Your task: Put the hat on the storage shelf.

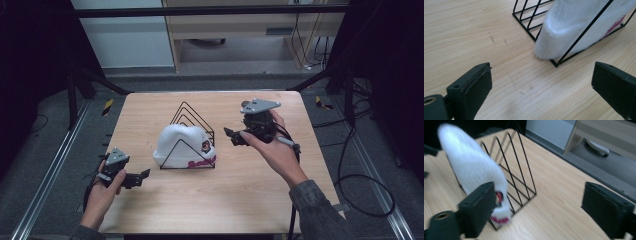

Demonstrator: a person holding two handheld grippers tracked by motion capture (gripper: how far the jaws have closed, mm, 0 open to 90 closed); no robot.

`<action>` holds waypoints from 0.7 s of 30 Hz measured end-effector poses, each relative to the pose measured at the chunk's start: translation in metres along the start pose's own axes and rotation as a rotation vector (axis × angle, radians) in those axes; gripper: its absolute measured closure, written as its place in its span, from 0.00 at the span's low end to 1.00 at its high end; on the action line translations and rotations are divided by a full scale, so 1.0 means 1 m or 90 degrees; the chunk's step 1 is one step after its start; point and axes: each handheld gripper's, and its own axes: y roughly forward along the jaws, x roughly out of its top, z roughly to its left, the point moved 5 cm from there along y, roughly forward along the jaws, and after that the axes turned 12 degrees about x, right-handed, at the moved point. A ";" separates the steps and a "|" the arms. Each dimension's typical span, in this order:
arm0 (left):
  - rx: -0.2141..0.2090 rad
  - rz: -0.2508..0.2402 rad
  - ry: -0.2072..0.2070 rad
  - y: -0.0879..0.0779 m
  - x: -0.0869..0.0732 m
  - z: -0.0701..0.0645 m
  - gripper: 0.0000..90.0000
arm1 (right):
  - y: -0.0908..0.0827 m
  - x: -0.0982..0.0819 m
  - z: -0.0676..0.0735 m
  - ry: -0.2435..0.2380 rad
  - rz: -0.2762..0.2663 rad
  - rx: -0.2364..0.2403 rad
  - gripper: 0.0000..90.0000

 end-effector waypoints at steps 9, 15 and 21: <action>0.005 -0.001 -0.007 0.002 -0.012 0.006 0.03 | -0.016 -0.063 -0.023 0.071 0.017 -0.026 0.11; 0.003 0.012 -0.008 0.007 -0.024 0.008 0.03 | -0.017 -0.092 -0.029 0.101 0.022 -0.027 0.08; 0.002 0.020 -0.008 0.012 -0.029 0.009 0.03 | -0.015 -0.114 -0.034 0.118 0.034 -0.036 0.10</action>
